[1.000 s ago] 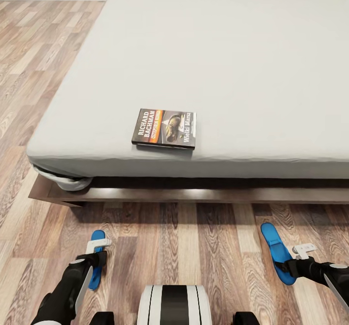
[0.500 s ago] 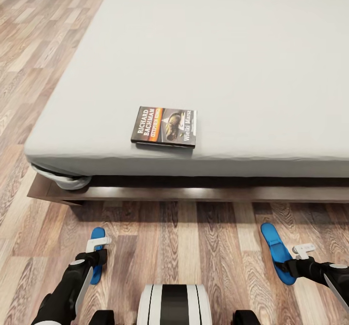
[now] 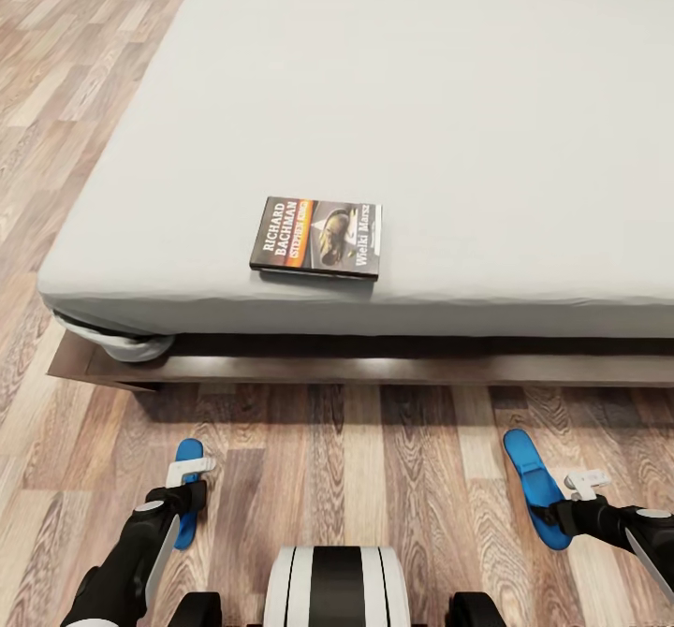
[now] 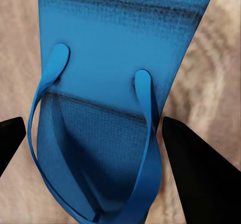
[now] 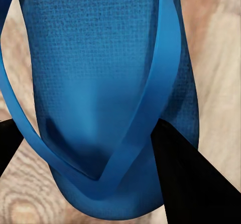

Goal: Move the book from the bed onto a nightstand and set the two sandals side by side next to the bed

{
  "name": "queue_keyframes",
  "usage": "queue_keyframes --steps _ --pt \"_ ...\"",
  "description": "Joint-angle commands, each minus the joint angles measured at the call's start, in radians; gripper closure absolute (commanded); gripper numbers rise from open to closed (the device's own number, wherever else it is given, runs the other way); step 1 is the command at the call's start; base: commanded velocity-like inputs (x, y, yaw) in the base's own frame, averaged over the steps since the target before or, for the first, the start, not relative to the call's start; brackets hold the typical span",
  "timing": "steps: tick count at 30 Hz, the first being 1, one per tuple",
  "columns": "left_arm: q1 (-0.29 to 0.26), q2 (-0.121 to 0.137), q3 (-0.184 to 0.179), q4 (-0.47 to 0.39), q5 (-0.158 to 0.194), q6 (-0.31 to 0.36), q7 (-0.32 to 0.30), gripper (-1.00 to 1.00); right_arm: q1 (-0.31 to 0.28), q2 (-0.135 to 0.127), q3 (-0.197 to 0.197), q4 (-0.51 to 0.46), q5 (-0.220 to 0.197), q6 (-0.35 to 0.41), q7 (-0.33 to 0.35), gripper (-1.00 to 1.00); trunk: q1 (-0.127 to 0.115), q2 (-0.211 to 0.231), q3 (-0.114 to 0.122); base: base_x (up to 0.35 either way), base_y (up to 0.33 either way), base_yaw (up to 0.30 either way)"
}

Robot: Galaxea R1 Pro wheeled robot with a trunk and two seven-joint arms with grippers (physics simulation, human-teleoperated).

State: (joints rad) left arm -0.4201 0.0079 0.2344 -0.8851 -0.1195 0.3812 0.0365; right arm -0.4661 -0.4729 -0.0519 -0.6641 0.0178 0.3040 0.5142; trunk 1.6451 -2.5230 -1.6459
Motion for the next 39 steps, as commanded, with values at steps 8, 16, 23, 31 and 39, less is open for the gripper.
queue_keyframes --steps 8,16,23,31,39 --pt "0.000 0.000 0.001 -0.002 -0.011 0.005 -0.001 1.00 0.000 0.000 -0.004 -0.002 -0.001 0.009 0.004 1.00 0.001 -0.001 -0.012 0.000 0.000 0.000" --pt "0.000 0.000 0.002 -0.003 -0.011 0.005 -0.001 1.00 0.000 0.000 -0.004 -0.002 -0.001 0.009 0.004 1.00 0.002 -0.001 -0.020 0.000 0.000 0.000" --pt "0.000 0.000 0.001 -0.003 -0.011 0.005 -0.001 1.00 0.000 0.000 -0.004 -0.002 -0.001 0.009 0.004 1.00 0.003 -0.002 -0.024 0.000 0.000 0.000" --pt "0.000 0.000 0.001 -0.003 -0.011 0.005 -0.001 1.00 0.000 0.000 -0.004 -0.002 -0.001 0.009 0.004 1.00 0.003 -0.002 -0.032 0.000 0.000 0.000" --pt "0.000 0.000 0.002 -0.003 -0.010 0.005 -0.001 1.00 0.000 0.000 -0.004 -0.002 -0.001 0.009 0.004 1.00 0.004 -0.002 -0.035 0.000 0.000 0.000"
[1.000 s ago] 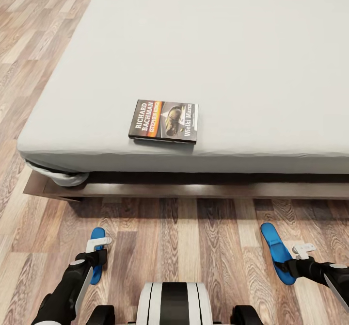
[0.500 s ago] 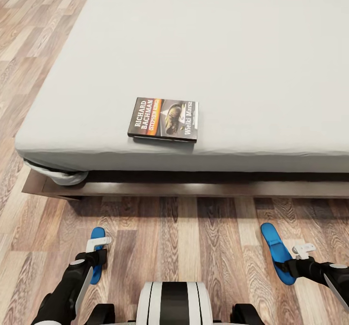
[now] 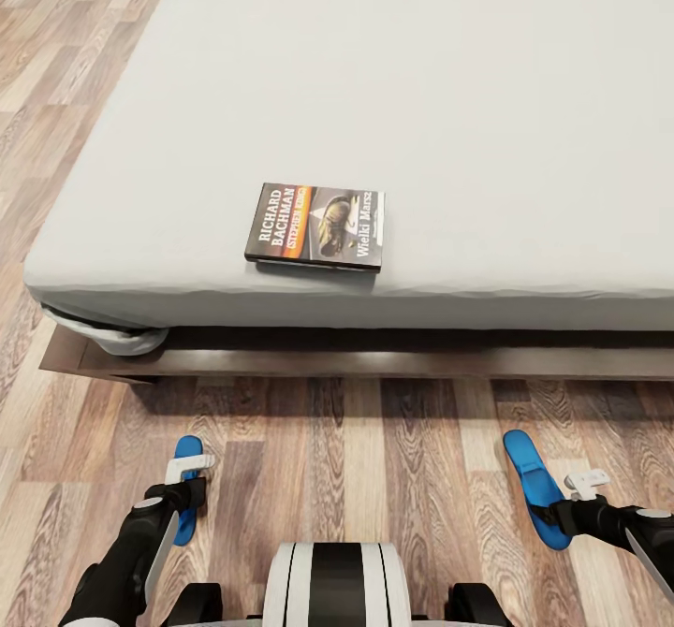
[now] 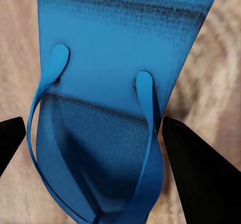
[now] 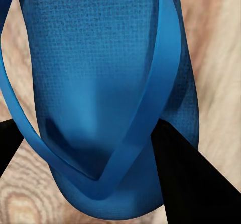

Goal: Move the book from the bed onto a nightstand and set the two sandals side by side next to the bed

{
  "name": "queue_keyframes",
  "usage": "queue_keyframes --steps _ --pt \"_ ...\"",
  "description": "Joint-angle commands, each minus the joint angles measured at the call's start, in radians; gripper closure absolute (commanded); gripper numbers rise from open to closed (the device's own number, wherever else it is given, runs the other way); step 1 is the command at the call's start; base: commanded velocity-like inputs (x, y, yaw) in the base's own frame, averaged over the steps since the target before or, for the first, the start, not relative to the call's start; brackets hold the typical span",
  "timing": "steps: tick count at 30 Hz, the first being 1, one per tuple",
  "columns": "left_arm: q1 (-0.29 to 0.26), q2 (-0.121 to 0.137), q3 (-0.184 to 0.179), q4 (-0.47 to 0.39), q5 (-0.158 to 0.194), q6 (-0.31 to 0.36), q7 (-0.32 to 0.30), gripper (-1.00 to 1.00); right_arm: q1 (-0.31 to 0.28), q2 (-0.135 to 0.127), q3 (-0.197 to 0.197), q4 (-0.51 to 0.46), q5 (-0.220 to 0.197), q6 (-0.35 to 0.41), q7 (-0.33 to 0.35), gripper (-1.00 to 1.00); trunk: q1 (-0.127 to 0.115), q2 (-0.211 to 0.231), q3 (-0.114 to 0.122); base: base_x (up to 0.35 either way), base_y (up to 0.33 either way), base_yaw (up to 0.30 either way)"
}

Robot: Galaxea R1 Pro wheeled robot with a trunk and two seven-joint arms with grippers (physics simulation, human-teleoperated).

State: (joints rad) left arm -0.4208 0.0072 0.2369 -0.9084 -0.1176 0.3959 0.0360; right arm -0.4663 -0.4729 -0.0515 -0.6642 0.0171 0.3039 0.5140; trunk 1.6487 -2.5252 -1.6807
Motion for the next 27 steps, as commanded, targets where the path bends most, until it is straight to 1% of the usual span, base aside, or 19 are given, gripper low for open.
queue_keyframes --steps 1,10,11,27 --pt "0.001 0.000 -0.001 0.020 -0.012 -0.010 -0.001 1.00 0.000 0.000 -0.004 -0.002 0.000 0.009 0.004 1.00 0.000 0.000 -0.001 0.000 0.000 0.000" --pt "0.001 0.000 -0.002 0.020 -0.012 -0.011 -0.001 1.00 0.000 0.000 -0.004 -0.002 0.000 0.009 0.004 1.00 0.000 0.000 -0.001 0.000 0.000 0.000" --pt "0.001 0.000 -0.002 0.020 -0.012 -0.011 -0.001 -1.00 0.000 0.000 -0.004 -0.002 0.000 0.009 0.004 1.00 0.000 0.000 -0.001 0.000 0.000 0.000" --pt "0.001 0.000 -0.002 0.019 -0.013 -0.011 -0.001 -1.00 0.000 0.000 -0.004 -0.002 0.000 0.009 0.004 1.00 0.000 0.000 -0.001 0.000 0.000 0.000"
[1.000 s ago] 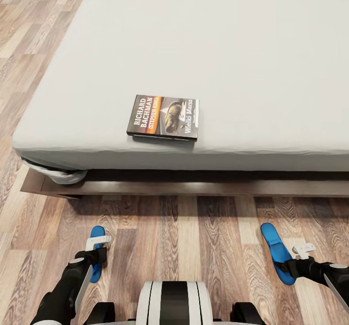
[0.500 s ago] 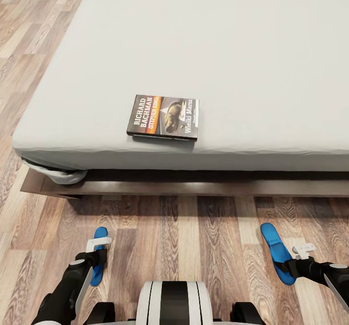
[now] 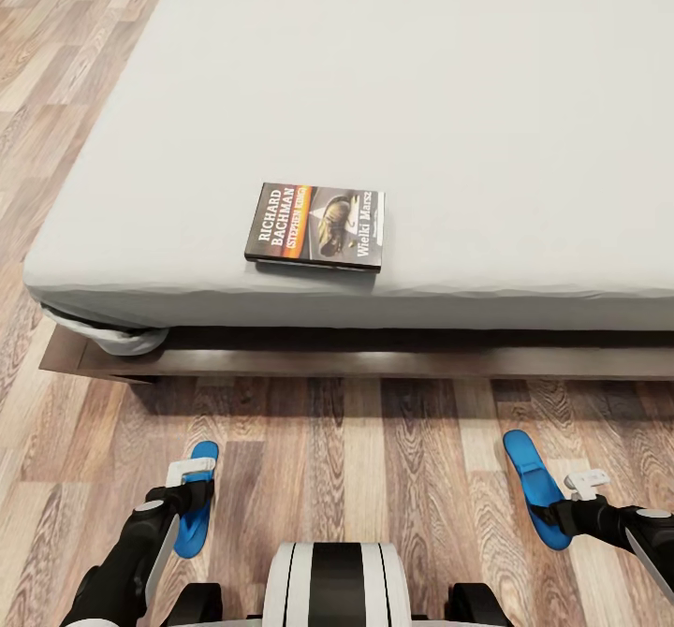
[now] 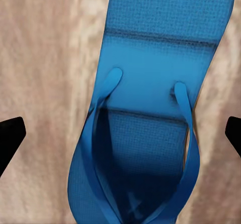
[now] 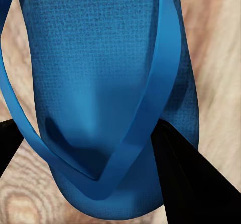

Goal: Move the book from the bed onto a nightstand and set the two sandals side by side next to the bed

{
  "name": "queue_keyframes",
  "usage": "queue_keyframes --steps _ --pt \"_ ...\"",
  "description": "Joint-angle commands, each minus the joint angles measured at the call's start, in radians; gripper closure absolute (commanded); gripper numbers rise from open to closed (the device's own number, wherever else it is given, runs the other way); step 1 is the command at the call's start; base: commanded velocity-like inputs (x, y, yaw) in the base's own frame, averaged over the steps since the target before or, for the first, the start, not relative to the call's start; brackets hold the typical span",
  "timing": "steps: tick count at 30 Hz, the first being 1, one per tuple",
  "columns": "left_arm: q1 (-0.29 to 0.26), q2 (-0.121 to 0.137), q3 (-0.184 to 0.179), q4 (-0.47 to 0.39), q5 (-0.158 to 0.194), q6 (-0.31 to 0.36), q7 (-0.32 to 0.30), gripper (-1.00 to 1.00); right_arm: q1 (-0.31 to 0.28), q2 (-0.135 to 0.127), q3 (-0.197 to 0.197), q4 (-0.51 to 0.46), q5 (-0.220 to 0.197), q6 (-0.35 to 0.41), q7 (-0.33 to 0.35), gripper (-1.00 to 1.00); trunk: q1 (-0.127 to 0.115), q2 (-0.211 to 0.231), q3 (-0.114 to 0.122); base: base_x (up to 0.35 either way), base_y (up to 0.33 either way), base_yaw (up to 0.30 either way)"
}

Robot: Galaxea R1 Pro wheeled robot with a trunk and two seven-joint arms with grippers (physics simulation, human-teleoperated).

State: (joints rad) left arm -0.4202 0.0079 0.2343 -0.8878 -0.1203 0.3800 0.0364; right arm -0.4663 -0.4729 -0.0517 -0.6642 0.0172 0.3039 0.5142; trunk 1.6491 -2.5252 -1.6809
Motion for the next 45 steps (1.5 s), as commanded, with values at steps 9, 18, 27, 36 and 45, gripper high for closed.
queue_keyframes --steps 9,18,27,36,45 --pt "0.000 0.000 0.000 -0.001 -0.010 0.005 -0.001 -1.00 0.000 0.000 -0.004 -0.002 0.000 0.009 0.004 1.00 0.000 0.000 -0.001 0.000 0.000 0.000" --pt "0.000 0.000 0.000 -0.001 -0.010 0.005 -0.001 -1.00 0.000 0.000 -0.004 -0.002 0.000 0.009 0.004 1.00 0.000 0.000 -0.001 0.000 0.000 0.000" --pt "0.000 0.000 0.000 -0.002 -0.010 0.005 -0.001 -1.00 0.000 0.000 -0.004 -0.002 0.000 0.009 0.004 1.00 0.000 0.000 -0.001 0.000 0.000 0.000" --pt "0.000 0.000 0.000 -0.003 -0.009 0.005 -0.001 -1.00 0.000 0.000 -0.004 -0.002 0.000 0.009 0.004 1.00 0.000 0.000 -0.001 0.000 0.000 0.000" --pt "0.000 0.000 0.000 -0.009 -0.010 0.006 0.000 -1.00 0.000 0.000 -0.004 -0.002 0.000 0.009 0.004 1.00 -0.002 0.001 0.019 0.000 0.000 0.000"
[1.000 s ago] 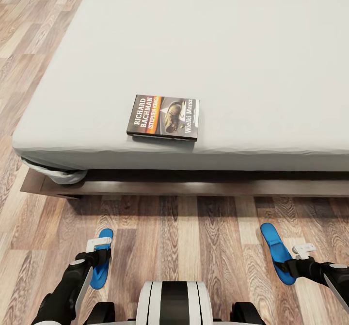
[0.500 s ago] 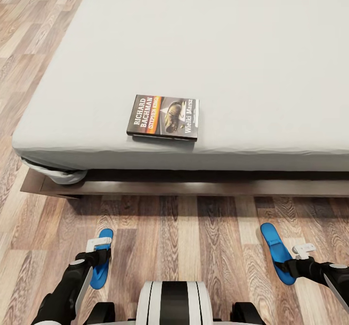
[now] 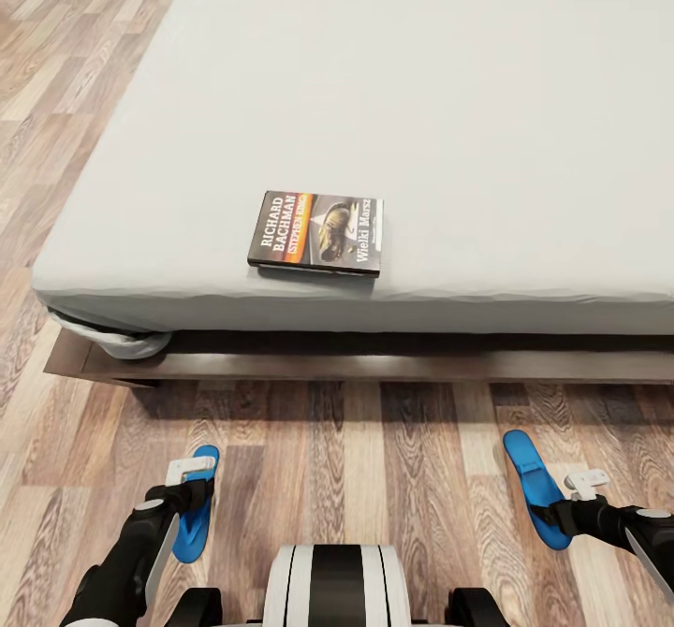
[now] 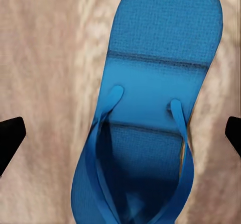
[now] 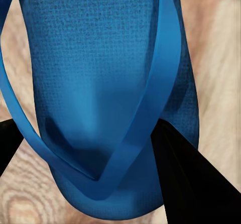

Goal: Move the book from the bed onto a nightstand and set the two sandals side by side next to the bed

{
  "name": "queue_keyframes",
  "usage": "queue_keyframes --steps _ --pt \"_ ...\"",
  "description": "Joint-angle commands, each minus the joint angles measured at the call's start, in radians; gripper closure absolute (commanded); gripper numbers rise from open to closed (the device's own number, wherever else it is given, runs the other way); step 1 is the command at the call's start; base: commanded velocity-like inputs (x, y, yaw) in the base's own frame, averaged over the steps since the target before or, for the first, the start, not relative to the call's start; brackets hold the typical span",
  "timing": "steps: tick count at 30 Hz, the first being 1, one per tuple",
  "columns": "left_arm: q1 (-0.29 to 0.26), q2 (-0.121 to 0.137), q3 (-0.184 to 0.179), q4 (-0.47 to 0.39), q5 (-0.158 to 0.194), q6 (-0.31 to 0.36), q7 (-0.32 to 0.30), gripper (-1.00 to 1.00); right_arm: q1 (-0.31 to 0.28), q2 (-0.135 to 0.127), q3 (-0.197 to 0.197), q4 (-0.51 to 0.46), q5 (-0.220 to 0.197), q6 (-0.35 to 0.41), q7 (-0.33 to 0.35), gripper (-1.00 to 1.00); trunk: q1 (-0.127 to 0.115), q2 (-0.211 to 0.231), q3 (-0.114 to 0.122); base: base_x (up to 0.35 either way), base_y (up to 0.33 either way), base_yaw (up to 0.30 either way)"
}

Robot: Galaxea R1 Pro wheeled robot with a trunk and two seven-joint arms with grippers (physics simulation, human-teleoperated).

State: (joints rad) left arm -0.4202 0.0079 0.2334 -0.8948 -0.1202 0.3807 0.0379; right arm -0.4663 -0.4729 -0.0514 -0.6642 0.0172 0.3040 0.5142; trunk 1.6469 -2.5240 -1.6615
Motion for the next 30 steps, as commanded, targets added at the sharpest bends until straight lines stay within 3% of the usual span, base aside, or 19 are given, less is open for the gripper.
queue_keyframes --steps 1,12,17,22,27,29,30 --pt "0.000 -0.001 0.000 -0.003 -0.010 0.005 -0.001 -1.00 0.000 0.000 -0.004 -0.002 0.000 0.009 0.004 1.00 0.000 0.000 -0.001 0.000 0.000 0.000" --pt "0.010 -0.020 -0.004 -0.197 -0.009 0.052 -0.002 -1.00 0.000 0.001 -0.004 -0.002 0.000 0.009 0.004 1.00 0.000 0.000 -0.001 0.000 0.000 0.000" --pt "0.011 -0.021 -0.003 -0.218 -0.009 0.087 -0.009 -1.00 0.000 0.001 -0.004 -0.002 0.000 0.009 0.004 1.00 0.000 0.000 -0.001 0.000 0.000 0.000" --pt "0.012 -0.014 0.001 -0.220 -0.009 0.090 -0.059 -1.00 0.000 0.001 -0.004 -0.002 0.000 0.009 0.004 1.00 0.000 0.000 -0.001 0.000 0.000 0.000" --pt "0.012 0.060 0.004 -0.217 -0.004 0.090 -0.139 -1.00 0.000 0.000 -0.004 -0.002 0.000 0.009 0.004 1.00 0.000 0.000 -0.001 0.000 0.000 0.000" --pt "0.012 0.103 0.012 -0.216 -0.002 0.091 -0.213 -1.00 0.000 0.000 -0.004 -0.002 0.000 0.009 0.004 1.00 0.000 0.000 -0.001 0.000 0.000 0.000" --pt "0.012 0.129 0.039 -0.215 -0.001 0.091 -0.273 -1.00 0.000 0.000 -0.004 -0.002 0.000 0.009 0.004 1.00 0.000 0.000 -0.001 0.000 0.000 0.000"
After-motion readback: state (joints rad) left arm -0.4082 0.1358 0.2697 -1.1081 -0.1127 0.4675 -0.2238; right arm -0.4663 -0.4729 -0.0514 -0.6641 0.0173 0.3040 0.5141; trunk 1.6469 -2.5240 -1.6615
